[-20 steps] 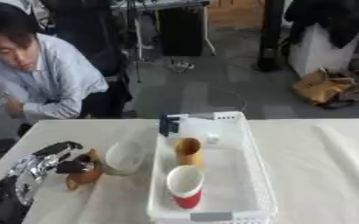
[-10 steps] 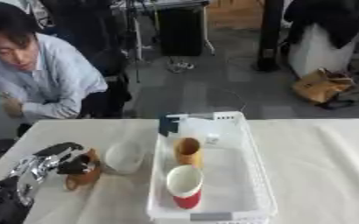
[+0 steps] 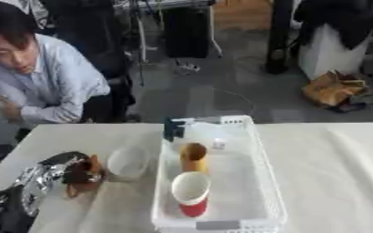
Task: Pick up objects on the table and place them in the box.
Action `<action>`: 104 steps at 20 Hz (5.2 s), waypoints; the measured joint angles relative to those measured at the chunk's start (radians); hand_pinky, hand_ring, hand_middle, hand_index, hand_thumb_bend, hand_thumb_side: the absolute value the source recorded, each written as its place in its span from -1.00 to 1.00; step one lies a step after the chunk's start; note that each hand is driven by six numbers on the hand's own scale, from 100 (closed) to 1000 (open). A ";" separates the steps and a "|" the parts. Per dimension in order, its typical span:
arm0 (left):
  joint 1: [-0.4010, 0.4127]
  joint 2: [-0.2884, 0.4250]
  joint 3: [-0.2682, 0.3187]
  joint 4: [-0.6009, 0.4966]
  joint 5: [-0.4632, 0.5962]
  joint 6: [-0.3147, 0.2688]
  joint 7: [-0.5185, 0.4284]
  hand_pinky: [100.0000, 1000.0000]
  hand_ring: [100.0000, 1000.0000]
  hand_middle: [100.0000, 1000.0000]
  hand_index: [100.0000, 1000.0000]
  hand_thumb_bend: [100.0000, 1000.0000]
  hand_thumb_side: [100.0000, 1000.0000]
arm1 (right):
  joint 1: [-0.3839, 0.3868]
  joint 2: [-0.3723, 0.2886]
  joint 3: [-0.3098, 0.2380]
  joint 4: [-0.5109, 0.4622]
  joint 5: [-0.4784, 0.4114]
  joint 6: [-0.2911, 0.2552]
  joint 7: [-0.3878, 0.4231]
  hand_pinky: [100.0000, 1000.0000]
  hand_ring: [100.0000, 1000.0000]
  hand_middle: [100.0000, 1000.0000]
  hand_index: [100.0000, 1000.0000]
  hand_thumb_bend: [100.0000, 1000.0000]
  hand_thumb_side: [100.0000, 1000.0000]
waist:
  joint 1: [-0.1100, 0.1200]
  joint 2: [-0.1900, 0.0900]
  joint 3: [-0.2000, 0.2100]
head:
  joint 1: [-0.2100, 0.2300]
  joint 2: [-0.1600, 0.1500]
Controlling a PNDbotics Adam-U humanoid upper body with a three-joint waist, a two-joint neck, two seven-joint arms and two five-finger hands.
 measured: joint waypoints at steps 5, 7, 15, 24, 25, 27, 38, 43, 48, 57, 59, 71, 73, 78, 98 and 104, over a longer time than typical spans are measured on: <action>0.000 0.000 0.000 0.003 0.000 0.001 -0.006 1.00 1.00 1.00 1.00 -0.30 0.52 | -0.001 0.000 0.000 0.000 0.000 0.001 -0.001 0.56 0.73 0.37 0.39 -1.00 1.00 | 0.001 0.002 -0.001 | 0.000 -0.001; 0.000 0.000 0.000 0.004 -0.001 0.003 -0.008 1.00 1.00 1.00 1.00 -0.31 0.51 | -0.001 0.000 0.000 0.000 0.000 0.001 -0.001 0.56 0.73 0.37 0.39 -1.00 1.00 | 0.001 0.002 -0.002 | 0.001 -0.002; 0.000 0.000 0.005 0.010 -0.008 0.005 -0.012 1.00 1.00 1.00 1.00 -0.34 0.49 | -0.001 0.000 0.000 0.000 0.000 0.001 -0.002 0.57 0.73 0.37 0.38 -1.00 1.00 | 0.001 0.005 -0.003 | 0.005 -0.005; -0.003 0.000 0.006 0.010 -0.007 -0.009 -0.049 0.32 0.69 1.00 1.00 -0.34 0.37 | -0.004 0.000 0.000 0.000 0.000 0.005 -0.006 0.57 0.73 0.35 0.36 -1.00 1.00 | 0.002 0.005 -0.002 | 0.005 -0.007; -0.003 0.000 0.006 0.011 -0.006 -0.011 -0.055 0.07 0.62 0.97 1.00 -0.37 0.33 | -0.004 0.001 0.000 0.000 0.000 0.005 -0.007 0.57 0.73 0.35 0.35 -1.00 1.00 | 0.002 0.005 -0.002 | 0.005 -0.007; -0.003 0.000 0.007 0.012 -0.001 -0.014 -0.063 -0.06 0.58 0.95 1.00 -0.38 0.32 | -0.004 0.003 0.000 0.000 0.000 0.007 -0.010 0.57 0.73 0.34 0.34 -1.00 1.00 | 0.003 0.005 -0.001 | 0.005 -0.007; -0.005 -0.003 0.013 0.013 0.050 -0.012 -0.106 -0.37 0.37 0.72 0.92 -0.42 0.15 | -0.004 0.007 -0.001 0.000 0.000 0.017 -0.036 0.58 0.73 0.33 0.32 -1.00 1.00 | 0.005 0.004 0.002 | 0.006 -0.007; -0.007 -0.005 0.015 0.016 0.077 0.003 -0.114 -0.42 0.26 0.53 0.73 -0.45 0.08 | -0.004 0.007 -0.003 0.000 0.000 0.019 -0.045 0.58 0.73 0.32 0.32 -1.00 1.00 | 0.005 0.004 0.003 | 0.008 -0.007; -0.008 -0.008 0.018 0.016 0.103 0.012 -0.121 -0.42 0.19 0.33 0.66 -0.51 0.03 | -0.004 0.007 -0.004 0.000 0.000 0.022 -0.053 0.59 0.73 0.32 0.31 -1.00 1.00 | 0.005 0.003 0.004 | 0.008 -0.007; -0.008 -0.013 0.014 0.019 0.124 0.028 -0.116 -0.46 0.03 -0.02 0.49 -0.72 -0.14 | -0.004 0.007 -0.006 0.000 0.000 0.026 -0.061 0.58 0.73 0.31 0.30 -1.00 1.00 | 0.004 -0.002 0.004 | 0.008 -0.007; -0.011 -0.014 0.012 0.020 0.122 0.031 -0.118 -0.46 0.00 -0.06 0.46 -0.74 -0.26 | -0.004 0.007 -0.006 0.000 0.000 0.026 -0.062 0.58 0.74 0.31 0.30 -1.00 1.00 | 0.006 -0.003 0.004 | 0.008 -0.007; -0.021 -0.017 0.011 0.022 0.074 0.059 -0.145 -0.54 -0.15 -0.19 0.32 -0.87 -0.62 | -0.004 0.007 -0.007 0.000 0.000 0.035 -0.066 0.58 0.74 0.31 0.30 -1.00 1.00 | 0.014 -0.011 0.006 | 0.006 -0.003; -0.022 -0.018 0.011 0.023 0.068 0.065 -0.147 -0.57 -0.18 -0.23 0.28 -1.00 -0.61 | -0.004 0.007 -0.007 0.000 0.000 0.037 -0.067 0.58 0.74 0.31 0.30 -1.00 1.00 | 0.015 -0.013 0.008 | 0.005 0.002; -0.028 -0.018 0.011 0.026 0.063 0.082 -0.149 -0.62 -0.25 -0.28 0.19 -1.00 -0.54 | -0.003 0.007 -0.007 0.000 0.000 0.043 -0.069 0.58 0.74 0.31 0.29 -1.00 1.00 | 0.020 -0.018 0.012 | 0.003 0.004; -0.078 -0.007 -0.007 0.009 0.052 0.089 -0.277 -0.66 -0.30 -0.30 0.12 -0.88 -0.66 | 0.011 -0.009 -0.013 0.000 0.000 0.063 -0.079 0.58 0.74 0.31 0.28 -1.00 1.00 | 0.045 -0.060 0.033 | -0.024 0.041; -0.107 0.010 -0.013 -0.016 0.027 0.077 -0.355 -0.66 -0.30 -0.30 0.12 -0.85 -0.70 | 0.017 -0.019 -0.013 0.000 0.000 0.070 -0.082 0.58 0.74 0.31 0.28 -1.00 1.00 | 0.054 -0.073 0.040 | -0.036 0.056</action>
